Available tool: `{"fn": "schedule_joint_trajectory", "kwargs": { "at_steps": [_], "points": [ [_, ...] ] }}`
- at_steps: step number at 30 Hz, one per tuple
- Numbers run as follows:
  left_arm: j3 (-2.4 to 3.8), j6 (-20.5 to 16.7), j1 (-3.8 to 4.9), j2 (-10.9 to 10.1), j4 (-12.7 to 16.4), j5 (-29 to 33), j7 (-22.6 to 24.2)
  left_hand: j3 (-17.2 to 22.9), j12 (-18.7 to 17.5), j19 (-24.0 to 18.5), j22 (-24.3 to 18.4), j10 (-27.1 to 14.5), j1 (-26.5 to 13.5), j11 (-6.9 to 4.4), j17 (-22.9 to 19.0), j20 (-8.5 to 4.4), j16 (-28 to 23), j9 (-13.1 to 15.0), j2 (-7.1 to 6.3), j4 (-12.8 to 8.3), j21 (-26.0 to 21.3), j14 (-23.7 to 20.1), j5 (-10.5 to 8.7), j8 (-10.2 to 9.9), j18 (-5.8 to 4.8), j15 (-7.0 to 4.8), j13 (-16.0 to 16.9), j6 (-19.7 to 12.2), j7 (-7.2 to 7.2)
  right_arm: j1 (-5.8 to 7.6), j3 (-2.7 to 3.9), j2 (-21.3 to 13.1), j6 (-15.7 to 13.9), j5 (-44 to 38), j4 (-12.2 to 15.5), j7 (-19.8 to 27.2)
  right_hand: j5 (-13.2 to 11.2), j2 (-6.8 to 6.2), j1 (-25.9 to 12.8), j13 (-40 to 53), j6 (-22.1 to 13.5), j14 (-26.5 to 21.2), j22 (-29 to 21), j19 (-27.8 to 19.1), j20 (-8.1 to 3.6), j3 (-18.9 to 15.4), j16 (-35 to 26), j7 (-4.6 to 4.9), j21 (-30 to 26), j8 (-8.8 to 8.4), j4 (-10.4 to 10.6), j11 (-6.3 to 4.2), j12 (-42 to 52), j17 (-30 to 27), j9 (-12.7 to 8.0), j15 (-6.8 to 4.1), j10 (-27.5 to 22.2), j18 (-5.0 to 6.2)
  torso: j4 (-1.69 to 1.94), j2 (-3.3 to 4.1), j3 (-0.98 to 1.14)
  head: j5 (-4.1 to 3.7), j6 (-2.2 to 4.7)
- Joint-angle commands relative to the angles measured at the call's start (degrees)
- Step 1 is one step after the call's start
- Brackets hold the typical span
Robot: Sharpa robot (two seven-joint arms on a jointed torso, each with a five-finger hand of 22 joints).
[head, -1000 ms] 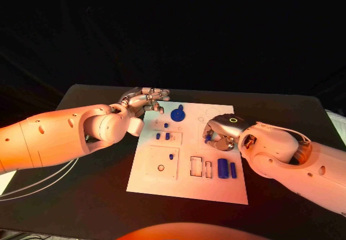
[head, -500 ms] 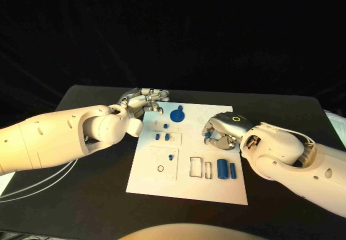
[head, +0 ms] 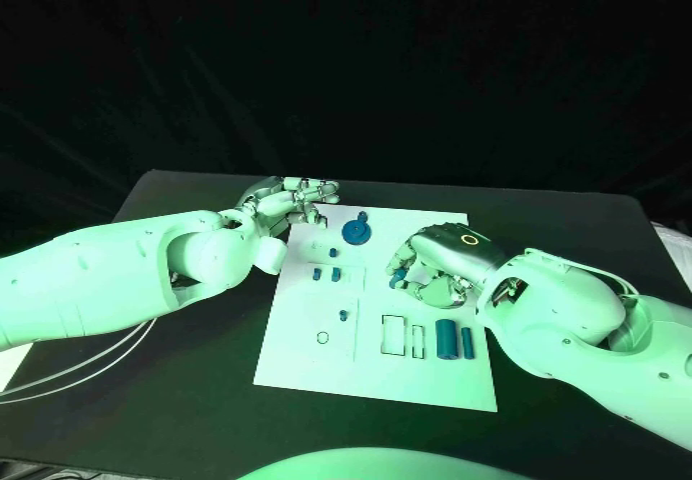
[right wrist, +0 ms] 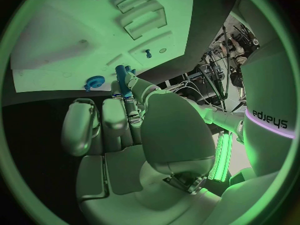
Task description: Assemble the parts on the task board
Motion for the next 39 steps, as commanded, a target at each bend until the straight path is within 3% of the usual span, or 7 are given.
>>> {"fn": "schedule_joint_trajectory", "kwargs": {
  "at_steps": [1, 9, 18, 24, 28, 39],
  "points": [
    [0.02, 0.96, 0.02, 0.11, 0.12, -0.27, 0.31, -0.05, 0.38, 0.12, -0.05, -0.4, 0.2, -0.17, -0.09, 0.29, 0.23, -0.07, 0.16, -0.23, -0.27, -0.5, 0.11, 0.3, 0.62, -0.03, 0.05, -0.36, 0.07, -0.37, 0.03, 1.11, -1.52, 1.41, 0.87, 0.61, 0.27, 1.0, 1.64, 0.72, 0.38, 0.89, 0.15, 0.2, -0.06, 0.3, 0.31, 0.08, 0.25, 0.2, -0.09, -2.07, -0.16, 0.05, 0.1, -0.26, 2.62, -0.79, 0.01, 0.02, -0.01, 0.59, -0.22],
    [0.02, 0.96, 0.02, 0.35, 0.1, -0.27, 0.35, -0.05, 0.38, 0.12, -0.05, -0.4, 0.2, -0.17, -0.09, 0.29, 0.23, -0.07, 0.16, -0.23, -0.27, -0.5, 0.11, 0.3, 0.62, -0.03, 0.05, -0.36, 0.07, -2.15, -0.1, 5.55, -1.94, 0.67, 0.23, 1.97, 0.45, 1.06, 1.77, 0.81, 0.42, 0.9, 0.27, 0.19, -0.11, 0.59, 0.47, 0.12, 0.37, 0.18, -0.34, -2.04, -0.32, 0.23, 0.15, -0.26, 2.76, -0.8, 0.09, 0.05, -0.03, 1.95, -0.83],
    [0.03, 0.92, 0.02, 0.67, 0.03, -0.27, 0.39, -0.05, 0.38, 0.12, -0.05, -0.4, 0.2, -0.17, -0.09, 0.29, 0.23, -0.07, 0.16, -0.23, -0.27, -0.5, 0.11, 0.3, 0.62, -0.03, 0.05, -0.36, 0.07, -4.8, -1.44, 10.77, -1.15, -1.75, -4.06, 3.15, 0.6, 1.11, 1.8, 0.86, 0.46, 0.92, 0.51, 0.21, -0.11, 0.83, 0.63, 0.2, 0.56, 0.17, -0.49, -1.99, -0.47, 0.42, 0.19, -0.24, 2.84, -0.85, 0.02, 0.05, -0.04, 3.15, -1.26],
    [0.03, 0.89, 0.02, 0.75, 0.08, -0.27, 0.38, -0.04, 0.46, 0.14, -0.07, -0.44, 0.28, -0.17, -0.12, 0.29, 0.25, -0.07, 0.2, -0.28, -0.29, -0.51, 0.11, 0.33, 0.63, -0.04, 0.06, -0.37, 0.07, -5.98, -2.12, 12.93, -0.27, -2.43, -6.43, 3.7, 0.63, 1.12, 1.77, 0.88, 0.48, 0.91, 0.56, 0.21, -0.12, 0.87, 0.62, 0.24, 0.61, 0.17, -0.5, -1.97, -0.51, 0.38, 0.21, -0.23, 2.86, -0.86, -0.05, 0.03, 0.05, 3.3, -1.39],
    [0.03, 0.9, 0.02, 0.86, 0.03, -0.27, 0.38, -0.04, 0.46, 0.14, -0.07, -0.44, 0.28, -0.17, -0.12, 0.29, 0.25, -0.07, 0.2, -0.28, -0.29, -0.51, 0.11, 0.33, 0.63, -0.04, 0.06, -0.37, 0.07, -6.33, -2.52, 14.01, 0.27, -2.52, -7.4, 3.98, 0.65, 1.1, 1.73, 0.88, 0.47, 0.88, 0.85, 0.28, -0.11, 0.89, 0.52, 0.26, 0.81, 0.16, -0.51, -1.94, -0.56, 0.22, 0.21, -0.22, 2.85, -0.91, 0.13, 0.02, 0.03, 3.25, -1.48],
    [0.03, 1.02, 0.02, 1.08, -0.1, -0.27, 0.36, -0.04, 0.46, 0.14, -0.07, -0.44, 0.28, -0.17, -0.12, 0.29, 0.25, -0.07, 0.2, -0.28, -0.29, -0.51, 0.11, 0.33, 0.63, -0.04, 0.06, -0.37, 0.07, -6.9, -2.96, 15.77, 1.21, -2.98, -9.07, 3.9, 0.68, 1.09, 1.7, 0.89, 0.45, 0.88, 1.01, 0.31, -0.11, 0.91, 0.51, 0.28, 0.92, 0.14, -0.53, -1.93, -0.6, 0.21, 0.21, -0.21, 2.85, -0.94, 0.03, 0.02, 0.01, 3.62, -1.65]
  ]
}}
